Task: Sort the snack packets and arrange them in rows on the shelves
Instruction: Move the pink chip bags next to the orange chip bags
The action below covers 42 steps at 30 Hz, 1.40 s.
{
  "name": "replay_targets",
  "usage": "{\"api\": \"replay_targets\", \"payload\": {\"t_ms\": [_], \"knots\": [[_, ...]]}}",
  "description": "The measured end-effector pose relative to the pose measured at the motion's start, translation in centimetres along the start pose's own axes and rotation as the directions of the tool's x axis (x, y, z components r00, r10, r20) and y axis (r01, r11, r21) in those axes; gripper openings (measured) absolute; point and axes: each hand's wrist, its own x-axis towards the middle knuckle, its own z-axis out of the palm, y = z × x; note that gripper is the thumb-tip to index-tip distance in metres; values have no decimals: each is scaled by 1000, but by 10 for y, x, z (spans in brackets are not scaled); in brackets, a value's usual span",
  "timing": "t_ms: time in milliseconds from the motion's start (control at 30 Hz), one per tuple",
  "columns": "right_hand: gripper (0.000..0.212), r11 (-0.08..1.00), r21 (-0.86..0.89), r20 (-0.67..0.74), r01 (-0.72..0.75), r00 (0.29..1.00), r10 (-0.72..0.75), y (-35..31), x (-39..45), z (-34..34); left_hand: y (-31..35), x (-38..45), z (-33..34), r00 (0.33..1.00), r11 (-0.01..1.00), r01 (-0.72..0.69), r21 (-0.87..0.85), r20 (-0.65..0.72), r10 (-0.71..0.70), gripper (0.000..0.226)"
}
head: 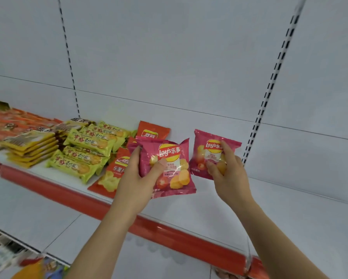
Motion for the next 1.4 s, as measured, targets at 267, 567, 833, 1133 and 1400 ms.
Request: {"api": "replay_targets", "payload": {"t_ms": [267,567,833,1133,1400], "knots": [[66,993,-122,143,6,990,11,3,50,80,-9,40,-13,996,997,43,-67,81,-38,46],[64,815,-580,183,13,976,115,16,64,107,-14,73,-30,986,985,74,-156,159,-49,52],[65,748,-651,93,-127,965,244,-10,54,108,-18,90,-47,937,984,78,-163,349,-16,64],[33,982,106,-315,-153,932,180,-78,-18,69,-27,92,-50,894,973,29,-230,441,78,48],[66,983,173,-134,-53,988,77,-105,-47,66,-20,75,-41,929,968,-64,-241,340,147,56]]}}
